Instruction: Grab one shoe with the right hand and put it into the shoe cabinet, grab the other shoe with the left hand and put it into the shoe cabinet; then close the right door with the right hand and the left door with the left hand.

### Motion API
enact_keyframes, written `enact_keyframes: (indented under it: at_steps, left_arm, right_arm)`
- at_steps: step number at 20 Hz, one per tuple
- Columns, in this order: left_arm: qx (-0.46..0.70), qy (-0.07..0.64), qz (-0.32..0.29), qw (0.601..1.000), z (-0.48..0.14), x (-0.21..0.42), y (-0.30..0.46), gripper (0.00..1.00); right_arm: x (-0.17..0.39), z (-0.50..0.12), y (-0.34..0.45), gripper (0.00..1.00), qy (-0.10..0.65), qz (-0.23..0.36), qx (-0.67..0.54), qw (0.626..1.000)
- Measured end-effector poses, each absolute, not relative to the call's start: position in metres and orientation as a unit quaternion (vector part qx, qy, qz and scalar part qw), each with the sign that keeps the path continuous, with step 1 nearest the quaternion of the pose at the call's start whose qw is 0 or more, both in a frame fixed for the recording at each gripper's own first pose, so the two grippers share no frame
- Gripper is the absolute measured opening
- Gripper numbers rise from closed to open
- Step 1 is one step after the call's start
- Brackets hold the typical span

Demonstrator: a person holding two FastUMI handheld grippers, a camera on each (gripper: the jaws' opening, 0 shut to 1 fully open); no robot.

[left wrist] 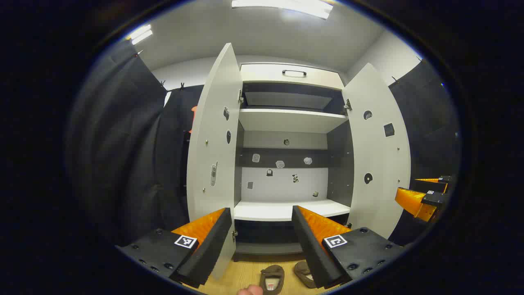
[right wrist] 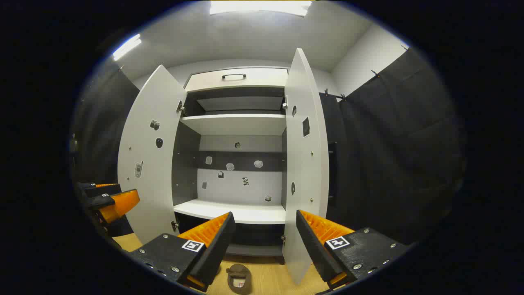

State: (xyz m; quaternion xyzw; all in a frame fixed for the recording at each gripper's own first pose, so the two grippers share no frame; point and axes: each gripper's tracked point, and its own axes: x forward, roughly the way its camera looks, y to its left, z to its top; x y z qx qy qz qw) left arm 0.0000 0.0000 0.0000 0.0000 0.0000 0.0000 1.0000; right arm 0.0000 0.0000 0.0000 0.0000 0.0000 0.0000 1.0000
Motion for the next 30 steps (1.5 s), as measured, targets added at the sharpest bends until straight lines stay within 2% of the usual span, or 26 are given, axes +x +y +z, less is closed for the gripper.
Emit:
enact_keyframes:
  at_steps: [1, 3, 4, 8, 9, 10, 12, 17, 18, 22, 25, 30]
  left_arm:
    - [0.0, 0.0, 0.002, 1.0, -0.001, -0.001, 0.0, 0.96]
    - [0.001, -0.003, 0.011, 1.0, -0.002, -0.002, 0.004, 0.94]
    - [0.001, -0.002, 0.011, 1.0, -0.004, -0.003, 0.003, 0.97]
    - [0.006, -0.004, 0.012, 1.0, -0.003, -0.008, 0.005, 0.97]
    - [0.007, -0.005, 0.011, 1.0, -0.001, -0.008, 0.005, 0.94]
    - [0.007, -0.006, 0.011, 1.0, 0.0, -0.009, 0.005, 0.97]
    - [0.008, -0.009, 0.012, 1.0, 0.001, -0.01, 0.006, 0.97]
    - [0.008, -0.018, 0.013, 1.0, 0.008, -0.013, 0.008, 0.97]
    - [0.007, -0.019, 0.013, 1.0, 0.009, -0.013, 0.008, 0.94]
    - [0.005, -0.023, 0.012, 1.0, 0.014, -0.011, 0.01, 0.96]
    - [0.005, -0.028, 0.011, 1.0, 0.016, -0.007, 0.012, 0.94]
    - [0.005, -0.015, 0.018, 1.0, 0.006, -0.005, 0.019, 0.97]
  right_arm:
    - [-0.002, 0.001, 0.0, 0.93, -0.004, -0.001, 0.003, 1.0]
    - [-0.004, 0.0, -0.003, 0.92, -0.004, -0.006, 0.011, 1.0]
    - [-0.005, -0.001, -0.003, 0.92, -0.002, -0.007, 0.013, 1.0]
    - [-0.01, 0.0, -0.007, 0.92, -0.005, -0.013, 0.011, 1.0]
    - [-0.01, -0.001, -0.008, 0.92, -0.004, -0.015, 0.009, 1.0]
    - [-0.01, -0.001, -0.008, 0.92, -0.003, -0.015, 0.007, 1.0]
    - [-0.012, 0.0, -0.006, 0.92, -0.004, -0.013, 0.007, 1.0]
    - [-0.007, -0.002, 0.002, 0.92, -0.002, -0.002, 0.009, 1.0]
    - [-0.004, -0.002, 0.004, 0.92, -0.002, -0.002, 0.009, 1.0]
    - [0.012, -0.011, 0.016, 0.92, 0.005, 0.01, -0.002, 1.0]
    - [0.033, -0.044, 0.032, 0.92, 0.031, 0.031, -0.023, 0.999]
    - [0.064, -0.158, 0.056, 0.92, 0.131, 0.067, -0.076, 0.986]
